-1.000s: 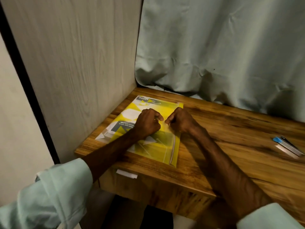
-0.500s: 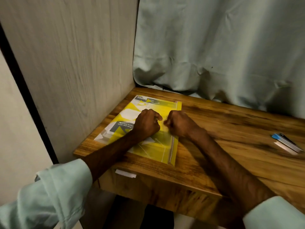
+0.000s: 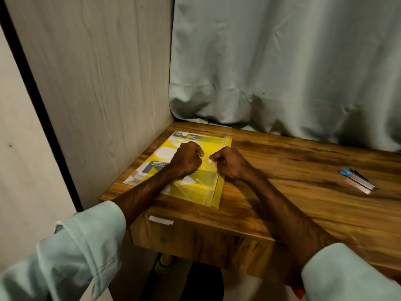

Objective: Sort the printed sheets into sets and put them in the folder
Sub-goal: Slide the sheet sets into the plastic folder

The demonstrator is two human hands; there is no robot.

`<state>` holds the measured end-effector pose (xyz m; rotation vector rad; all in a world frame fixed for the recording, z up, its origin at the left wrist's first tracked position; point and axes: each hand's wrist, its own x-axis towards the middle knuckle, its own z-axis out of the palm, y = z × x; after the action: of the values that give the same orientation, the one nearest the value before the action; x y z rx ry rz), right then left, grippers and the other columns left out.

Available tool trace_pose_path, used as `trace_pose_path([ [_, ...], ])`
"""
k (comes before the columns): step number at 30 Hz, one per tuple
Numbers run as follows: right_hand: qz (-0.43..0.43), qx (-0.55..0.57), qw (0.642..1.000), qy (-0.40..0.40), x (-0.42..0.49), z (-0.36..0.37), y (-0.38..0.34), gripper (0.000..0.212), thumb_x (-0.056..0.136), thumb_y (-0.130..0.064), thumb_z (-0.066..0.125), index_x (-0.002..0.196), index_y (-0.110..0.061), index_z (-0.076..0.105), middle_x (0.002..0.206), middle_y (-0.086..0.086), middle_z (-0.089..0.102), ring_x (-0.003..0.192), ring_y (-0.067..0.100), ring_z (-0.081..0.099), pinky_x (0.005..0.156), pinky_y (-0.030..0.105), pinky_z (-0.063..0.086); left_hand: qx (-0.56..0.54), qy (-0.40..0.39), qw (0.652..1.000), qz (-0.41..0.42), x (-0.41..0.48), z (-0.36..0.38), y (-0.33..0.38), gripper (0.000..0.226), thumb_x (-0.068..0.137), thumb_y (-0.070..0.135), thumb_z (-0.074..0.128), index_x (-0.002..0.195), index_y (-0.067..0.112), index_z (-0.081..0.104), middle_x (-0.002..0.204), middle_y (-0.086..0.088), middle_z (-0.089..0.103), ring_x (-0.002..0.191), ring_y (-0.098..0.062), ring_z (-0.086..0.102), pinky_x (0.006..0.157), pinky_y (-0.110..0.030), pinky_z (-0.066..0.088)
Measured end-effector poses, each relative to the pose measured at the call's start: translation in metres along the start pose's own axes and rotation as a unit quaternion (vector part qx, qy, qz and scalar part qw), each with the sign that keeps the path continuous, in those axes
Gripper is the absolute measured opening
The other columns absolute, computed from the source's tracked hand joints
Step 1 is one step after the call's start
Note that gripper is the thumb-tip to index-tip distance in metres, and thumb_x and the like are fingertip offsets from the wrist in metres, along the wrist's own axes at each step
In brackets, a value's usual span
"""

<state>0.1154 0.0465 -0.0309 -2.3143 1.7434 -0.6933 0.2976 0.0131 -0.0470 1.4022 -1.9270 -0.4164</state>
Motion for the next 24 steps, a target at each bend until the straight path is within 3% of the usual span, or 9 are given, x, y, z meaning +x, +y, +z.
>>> trace_pose_path([
  [4,-0.058,-0.048,0.997,0.011,-0.001,0.006,0.009,0.032,0.085,-0.001,0.064,0.111,-0.013,0.078,0.114,0.007,0.074,0.106,0.022,0.067,0.093,0.035,0.054,0.022,-0.027,0.999,0.019,0.004,0.001,0.001,0.026,0.080,0.006,0.055,0.088,0.025,0.071,0.104,-0.001,0.068,0.107,-0.021,0.061,0.092,-0.043,0.053],
  [8,-0.092,-0.095,0.991,-0.025,0.006,0.006,0.010,0.018,0.074,0.005,0.069,0.086,-0.008,0.069,0.098,0.011,0.065,0.095,0.030,0.062,0.074,0.030,0.046,0.069,-0.034,0.996,0.046,0.004,0.007,-0.004,0.025,0.085,0.009,0.057,0.100,0.023,0.071,0.112,-0.005,0.066,0.114,-0.024,0.056,0.094,-0.041,0.049],
  [11,-0.109,-0.085,0.990,-0.037,0.011,0.002,0.003,0.021,0.073,0.008,0.069,0.077,-0.012,0.063,0.095,0.015,0.063,0.093,0.030,0.061,0.071,0.024,0.035,0.103,-0.026,0.992,0.061,0.002,0.012,-0.008,0.031,0.082,0.011,0.058,0.105,0.025,0.074,0.113,-0.004,0.070,0.112,-0.025,0.062,0.092,-0.040,0.053],
  [14,-0.112,-0.098,0.988,-0.046,0.014,0.003,-0.004,0.027,0.075,0.007,0.068,0.071,-0.016,0.055,0.095,0.016,0.061,0.092,0.030,0.059,0.071,0.030,0.039,0.152,-0.026,0.985,0.080,-0.002,0.015,-0.005,0.042,0.075,0.015,0.047,0.102,0.026,0.077,0.104,-0.004,0.075,0.103,-0.030,0.066,0.081,-0.038,0.056],
  [17,-0.097,-0.080,0.990,-0.059,0.018,-0.003,-0.004,0.014,0.073,0.010,0.067,0.079,-0.003,0.064,0.097,0.018,0.069,0.096,0.032,0.064,0.080,0.038,0.050,0.157,-0.025,0.984,0.083,-0.005,0.014,-0.003,0.045,0.072,0.019,0.043,0.102,0.026,0.076,0.103,-0.007,0.074,0.103,-0.034,0.064,0.079,-0.039,0.055],
  [19,-0.080,-0.043,0.994,-0.067,0.020,-0.007,0.010,0.022,0.073,0.013,0.067,0.090,0.002,0.075,0.101,0.015,0.074,0.100,0.027,0.067,0.082,0.029,0.050,0.132,-0.034,0.988,0.076,-0.006,0.009,-0.003,0.039,0.079,0.014,0.051,0.111,0.024,0.073,0.114,-0.007,0.071,0.113,-0.031,0.060,0.087,-0.041,0.053],
  [21,-0.055,0.031,0.997,-0.054,0.016,-0.008,0.024,0.039,0.071,0.012,0.067,0.101,-0.008,0.081,0.106,0.007,0.077,0.101,0.018,0.070,0.085,0.027,0.053,0.112,-0.045,0.990,0.073,-0.004,0.005,-0.004,0.037,0.082,0.007,0.056,0.114,0.021,0.068,0.119,-0.007,0.066,0.119,-0.029,0.055,0.093,-0.042,0.050],
  [23,-0.030,0.093,0.995,0.006,0.005,-0.009,0.032,0.042,0.073,0.005,0.071,0.109,-0.014,0.080,0.111,0.001,0.076,0.102,0.011,0.069,0.088,0.026,0.056,0.109,-0.050,0.990,0.080,-0.002,0.001,0.000,0.034,0.084,0.003,0.056,0.114,0.015,0.064,0.120,-0.009,0.063,0.118,-0.031,0.052,0.093,-0.043,0.046],
  [24,-0.009,0.108,0.993,0.036,-0.002,-0.015,0.038,0.043,0.074,0.003,0.071,0.113,-0.014,0.078,0.114,-0.001,0.075,0.103,0.009,0.068,0.086,0.020,0.055,0.113,-0.043,0.989,0.089,0.001,0.001,0.004,0.033,0.085,0.001,0.056,0.115,0.012,0.063,0.121,-0.012,0.062,0.118,-0.032,0.051,0.093,-0.043,0.044],
])
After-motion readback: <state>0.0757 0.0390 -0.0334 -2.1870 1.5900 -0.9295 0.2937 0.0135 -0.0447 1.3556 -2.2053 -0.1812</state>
